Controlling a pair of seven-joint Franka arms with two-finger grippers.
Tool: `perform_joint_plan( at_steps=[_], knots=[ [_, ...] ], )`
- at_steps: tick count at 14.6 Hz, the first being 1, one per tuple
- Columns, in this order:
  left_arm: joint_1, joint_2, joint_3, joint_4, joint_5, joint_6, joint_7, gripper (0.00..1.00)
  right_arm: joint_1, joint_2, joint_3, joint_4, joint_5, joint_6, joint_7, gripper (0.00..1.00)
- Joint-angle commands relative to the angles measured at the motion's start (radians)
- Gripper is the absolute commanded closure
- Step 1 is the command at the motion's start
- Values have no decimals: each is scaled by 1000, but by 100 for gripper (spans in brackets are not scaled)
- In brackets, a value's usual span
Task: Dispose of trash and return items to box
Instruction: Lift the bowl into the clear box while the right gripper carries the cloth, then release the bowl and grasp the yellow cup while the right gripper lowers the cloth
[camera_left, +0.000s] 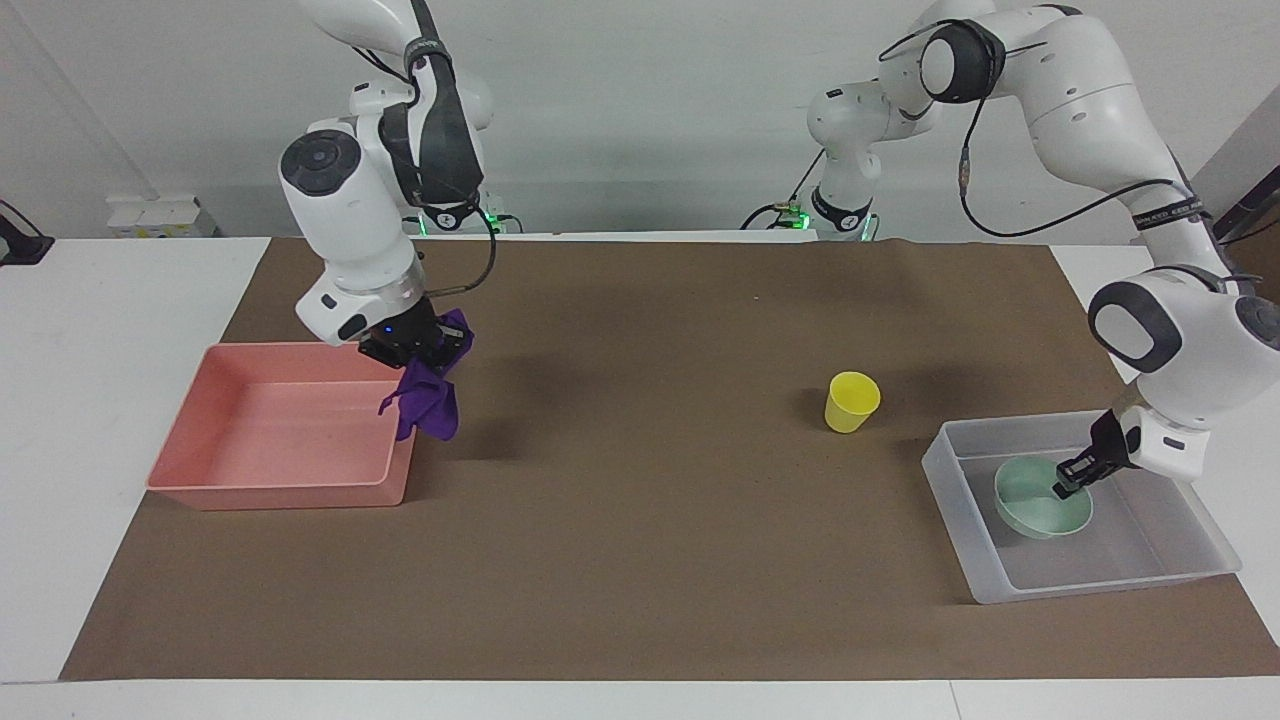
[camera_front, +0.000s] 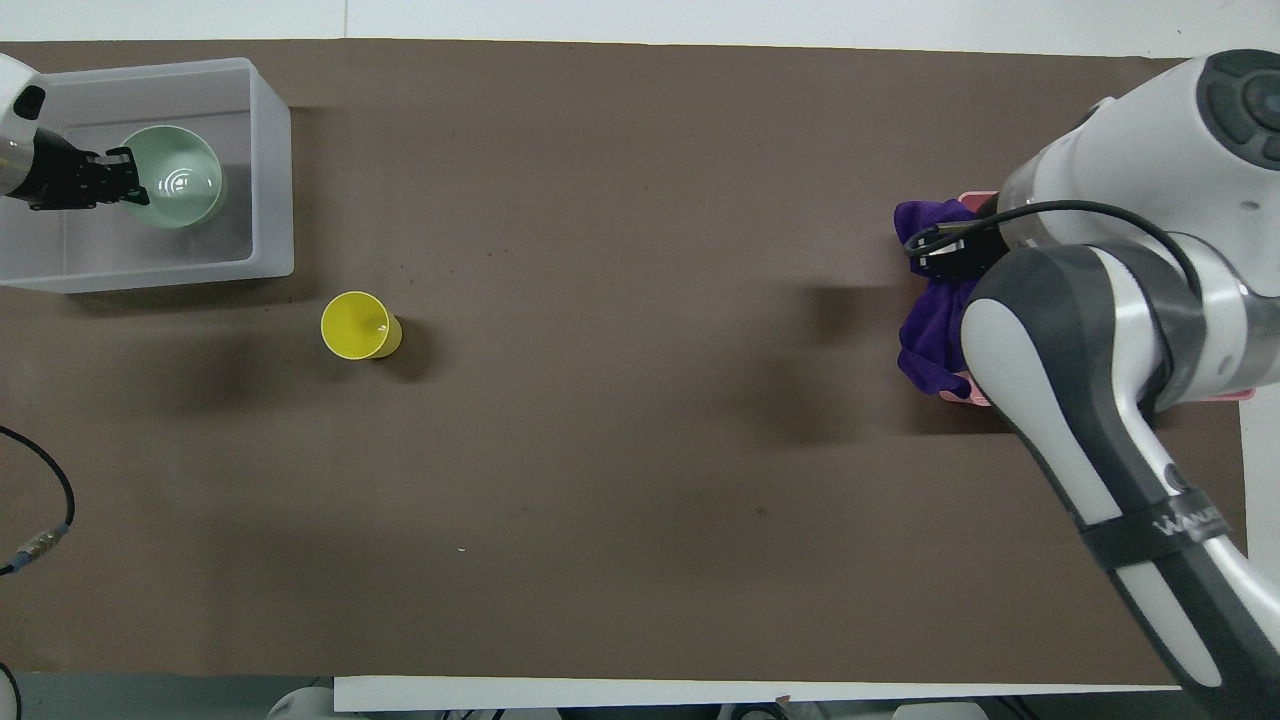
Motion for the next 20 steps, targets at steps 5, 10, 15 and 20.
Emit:
perform_joint_plan(
  at_steps=[5, 10, 15, 20],
  knots=[
    [-12, -158, 4, -11, -8, -86, 3, 0, -246, -32, 6, -76, -2, -1, -236, 98],
    [-214, -365, 4, -164, 47, -309, -182, 0, -320, 0, 6, -211, -3, 176, -339, 98],
    [-345, -531, -1, -546, 86, -89, -327, 0, -303, 82, 7, -242, -3, 284, -336, 92],
    [-377, -560, -6, -683, 86, 19, -368, 0, -298, 94, 7, -233, -3, 299, -338, 39]
  ],
)
